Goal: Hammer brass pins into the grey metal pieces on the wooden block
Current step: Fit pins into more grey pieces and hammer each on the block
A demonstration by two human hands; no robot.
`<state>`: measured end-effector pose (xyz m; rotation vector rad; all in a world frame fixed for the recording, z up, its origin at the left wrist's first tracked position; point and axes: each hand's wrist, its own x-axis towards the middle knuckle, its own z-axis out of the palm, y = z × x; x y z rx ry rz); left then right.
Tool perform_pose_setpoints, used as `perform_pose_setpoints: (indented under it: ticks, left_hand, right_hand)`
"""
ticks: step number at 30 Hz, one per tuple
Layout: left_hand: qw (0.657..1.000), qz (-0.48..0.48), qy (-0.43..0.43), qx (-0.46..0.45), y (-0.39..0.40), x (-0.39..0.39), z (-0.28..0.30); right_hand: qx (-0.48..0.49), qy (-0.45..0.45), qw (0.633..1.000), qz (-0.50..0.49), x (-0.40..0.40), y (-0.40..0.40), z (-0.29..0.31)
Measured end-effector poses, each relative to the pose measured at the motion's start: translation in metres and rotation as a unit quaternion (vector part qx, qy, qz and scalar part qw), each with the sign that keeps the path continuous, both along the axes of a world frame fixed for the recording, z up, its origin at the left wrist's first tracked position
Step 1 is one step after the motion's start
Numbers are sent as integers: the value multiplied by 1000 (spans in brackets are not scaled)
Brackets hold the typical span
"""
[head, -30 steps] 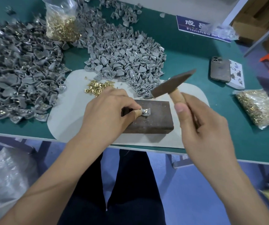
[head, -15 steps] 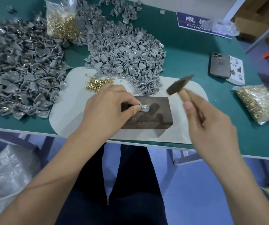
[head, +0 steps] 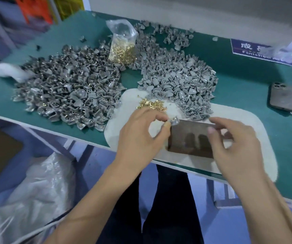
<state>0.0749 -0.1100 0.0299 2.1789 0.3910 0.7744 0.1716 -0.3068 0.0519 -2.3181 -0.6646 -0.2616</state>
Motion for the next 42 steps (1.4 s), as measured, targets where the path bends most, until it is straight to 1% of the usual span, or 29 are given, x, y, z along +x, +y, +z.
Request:
perform_pose_setpoints:
  ticks: [2,4,7,13,17,20,23,27,31,35,39,42]
  left_hand:
    - [999,24,-5,26,14,-11,5]
    - [998,44,0,38,32,-25,9]
    - [997,65,3,43,57,-45,11]
    - [983,171,20,67,115,-86,10]
    - [965,241,20,100,149,-98,5]
    - [956,274,25,102,167,-96,0]
    - [952,292,27,92,182,-90,-8]
    - [954,286,37,76,190,-83,-18]
    - [956,280,44,71,191,-79,-19]
    - [962,261,21,79,180,-69,-8]
    - [979,177,-12,97,153,-37,5]
    - [993,97,-2,61,123,-3,6]
  right_hand:
    - [68,62,991,95,-9,39,7]
    - [94,112,975,168,-19,77,10]
    - [80,93,966,227,-27,121,10]
    - [70,113,951,278,-49,211,1]
    - [75,146,942,294,-60,262,-2]
    - [63,131,945,294,-59,288,-2]
    - [29,105,951,289,-53,304,-6]
    - [-2,91,955,282,-44,313,-11]
    - [-69,54,957,277,-39,316,-12]
    - [-56,39,962,264,-22,299,-2]
    - [-49,48,973,220,19,250,13]
    - [-53,55,985,152,52,200,21]
